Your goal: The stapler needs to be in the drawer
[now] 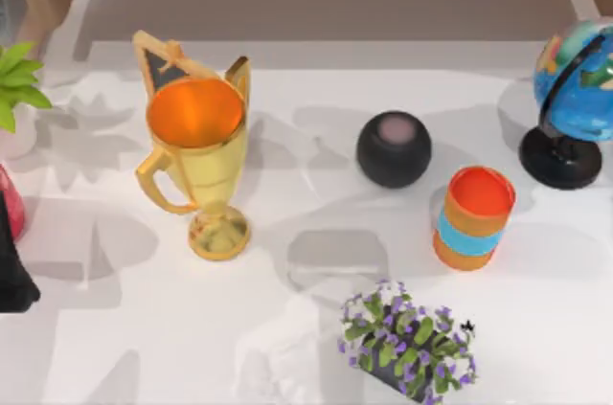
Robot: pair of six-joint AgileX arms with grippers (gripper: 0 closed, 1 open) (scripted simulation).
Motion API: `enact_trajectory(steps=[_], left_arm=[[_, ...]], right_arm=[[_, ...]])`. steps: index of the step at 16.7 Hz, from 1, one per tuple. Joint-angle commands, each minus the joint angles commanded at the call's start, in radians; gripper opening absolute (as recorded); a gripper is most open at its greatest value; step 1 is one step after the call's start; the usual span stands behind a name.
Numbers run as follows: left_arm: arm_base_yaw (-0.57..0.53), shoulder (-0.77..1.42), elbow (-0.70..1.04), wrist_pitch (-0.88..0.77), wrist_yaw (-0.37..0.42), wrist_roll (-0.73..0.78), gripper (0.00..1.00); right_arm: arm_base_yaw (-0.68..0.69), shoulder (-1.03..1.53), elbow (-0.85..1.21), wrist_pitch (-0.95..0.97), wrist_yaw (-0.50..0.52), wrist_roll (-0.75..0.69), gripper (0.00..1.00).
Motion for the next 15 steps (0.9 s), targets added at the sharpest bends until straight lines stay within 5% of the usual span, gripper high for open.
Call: enact_trajectory(steps=[8, 15], left_arm=[[0.000, 0.000, 0.000, 0.000, 0.000, 0.000, 1.00], [0.000, 0.000, 0.000, 0.000, 0.000, 0.000, 1.00]], right_arm=[[-0.104, 0.562, 0.235, -0.090, -0.060, -0.179, 0.00], [-0.107, 0.661, 0.237, -0.128, -0.077, -0.227, 0.00]])
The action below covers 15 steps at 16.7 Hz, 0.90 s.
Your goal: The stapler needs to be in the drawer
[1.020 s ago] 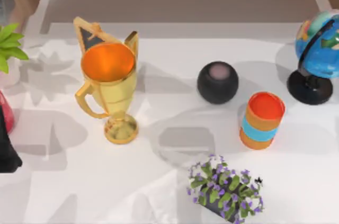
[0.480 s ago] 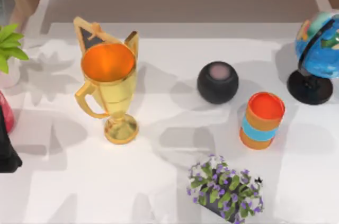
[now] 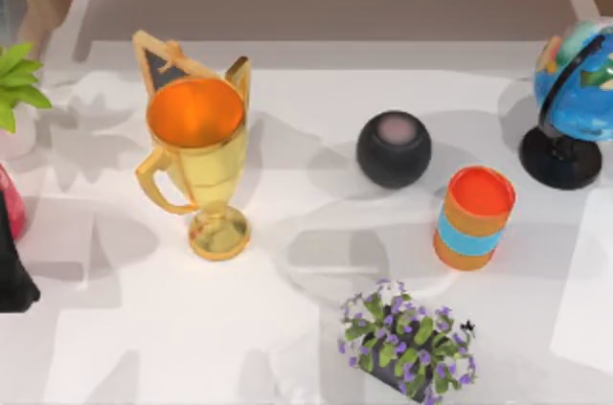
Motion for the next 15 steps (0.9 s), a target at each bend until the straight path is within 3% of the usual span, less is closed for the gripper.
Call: enact_trajectory(steps=[9, 15], left_arm=[[0.000, 0.000, 0.000, 0.000, 0.000, 0.000, 1.00], [0.000, 0.000, 0.000, 0.000, 0.000, 0.000, 1.00]], right_arm=[[-0.011, -0.016, -0.054, 0.073, -0.082, -0.103, 0.00], [-0.003, -0.014, -0.062, 0.067, -0.028, -0.029, 0.00]])
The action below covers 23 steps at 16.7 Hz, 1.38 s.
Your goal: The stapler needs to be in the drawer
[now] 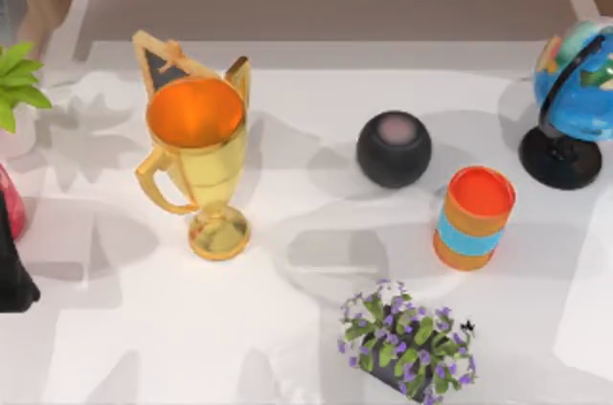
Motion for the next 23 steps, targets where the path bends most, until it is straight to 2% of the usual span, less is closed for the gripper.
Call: enact_trajectory(steps=[7, 20, 23], left_arm=[[0.000, 0.000, 0.000, 0.000, 0.000, 0.000, 1.00], [0.000, 0.000, 0.000, 0.000, 0.000, 0.000, 1.00], [0.000, 0.000, 0.000, 0.000, 0.000, 0.000, 1.00]], right_arm=[[0.003, 0.007, 0.007, -0.021, 0.028, 0.029, 0.00], [0.003, 0.007, 0.007, -0.021, 0.028, 0.029, 0.98], [0.003, 0.007, 0.007, -0.021, 0.028, 0.029, 1.00]])
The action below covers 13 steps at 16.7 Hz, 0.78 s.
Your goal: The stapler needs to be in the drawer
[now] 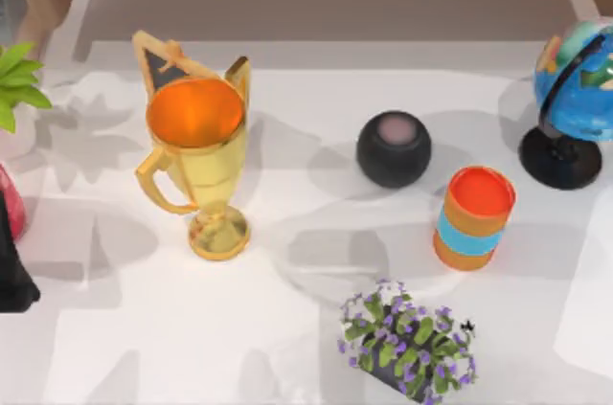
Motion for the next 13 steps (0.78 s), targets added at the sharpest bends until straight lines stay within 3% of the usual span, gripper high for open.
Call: enact_trajectory(steps=[9, 13], left_arm=[[0.000, 0.000, 0.000, 0.000, 0.000, 0.000, 1.00], [0.000, 0.000, 0.000, 0.000, 0.000, 0.000, 1.00]], right_arm=[[-0.001, -0.022, -0.017, 0.013, -0.006, -0.013, 1.00], [-0.003, -0.150, -0.120, 0.127, -0.041, -0.094, 1.00]])
